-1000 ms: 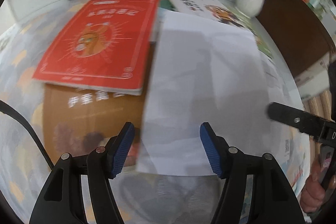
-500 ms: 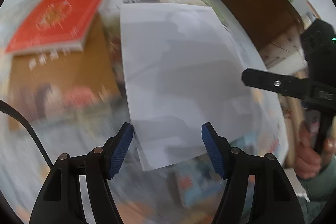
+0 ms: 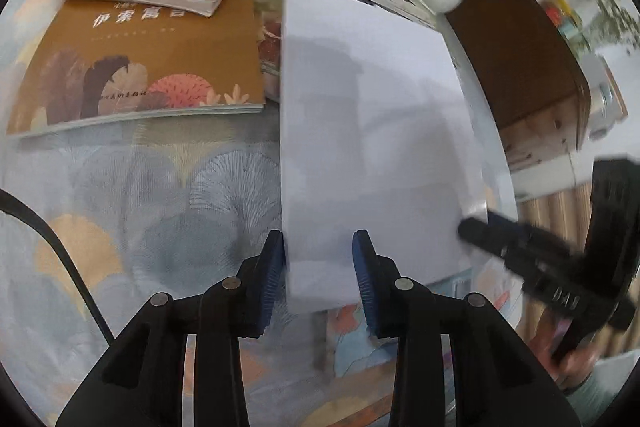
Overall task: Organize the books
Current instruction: 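Lift the white booklet off the pile with the left tool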
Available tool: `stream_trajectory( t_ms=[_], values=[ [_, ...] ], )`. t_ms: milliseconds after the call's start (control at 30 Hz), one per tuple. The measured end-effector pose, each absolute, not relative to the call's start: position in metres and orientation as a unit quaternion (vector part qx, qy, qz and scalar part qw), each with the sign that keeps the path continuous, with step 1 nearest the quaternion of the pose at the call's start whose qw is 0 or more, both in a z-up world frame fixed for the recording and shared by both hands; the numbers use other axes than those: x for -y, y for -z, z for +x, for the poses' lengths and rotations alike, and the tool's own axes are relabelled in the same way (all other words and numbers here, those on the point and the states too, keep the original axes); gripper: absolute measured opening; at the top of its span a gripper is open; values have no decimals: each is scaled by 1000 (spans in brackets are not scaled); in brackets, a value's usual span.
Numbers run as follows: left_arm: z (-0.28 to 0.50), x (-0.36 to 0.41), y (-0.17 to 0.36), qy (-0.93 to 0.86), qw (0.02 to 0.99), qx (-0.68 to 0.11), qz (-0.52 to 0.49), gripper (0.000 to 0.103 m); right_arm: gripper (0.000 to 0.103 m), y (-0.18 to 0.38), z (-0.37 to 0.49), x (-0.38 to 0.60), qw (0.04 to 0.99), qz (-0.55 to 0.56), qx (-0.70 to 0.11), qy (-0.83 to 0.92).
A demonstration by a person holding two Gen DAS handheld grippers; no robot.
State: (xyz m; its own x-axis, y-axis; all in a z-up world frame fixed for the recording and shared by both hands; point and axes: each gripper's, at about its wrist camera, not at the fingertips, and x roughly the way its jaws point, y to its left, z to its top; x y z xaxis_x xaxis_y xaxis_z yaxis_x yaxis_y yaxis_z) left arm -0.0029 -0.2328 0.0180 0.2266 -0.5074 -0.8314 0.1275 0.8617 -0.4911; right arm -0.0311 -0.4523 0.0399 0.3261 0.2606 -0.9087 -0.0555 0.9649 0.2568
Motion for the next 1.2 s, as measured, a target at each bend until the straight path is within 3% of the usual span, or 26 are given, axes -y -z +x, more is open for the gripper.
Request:
stream_trajectory(
  t_ms=[333, 467, 933, 1200],
  values=[
    [-18, 217, -60, 289, 768, -518, -242, 31, 43, -34, -41, 481, 800, 177, -565, -104],
    [-16, 220, -57, 269, 776, -523, -230, 25, 43, -35, -43, 479, 801, 173, -565, -101],
    [-28, 184, -70, 320, 742, -500, -310, 25, 44, -35, -44, 451, 792, 150, -575, -142],
    [-12, 208, -63, 296, 763, -509, -267, 25, 45, -31, -41, 464, 779, 198, -575, -150]
  ],
)
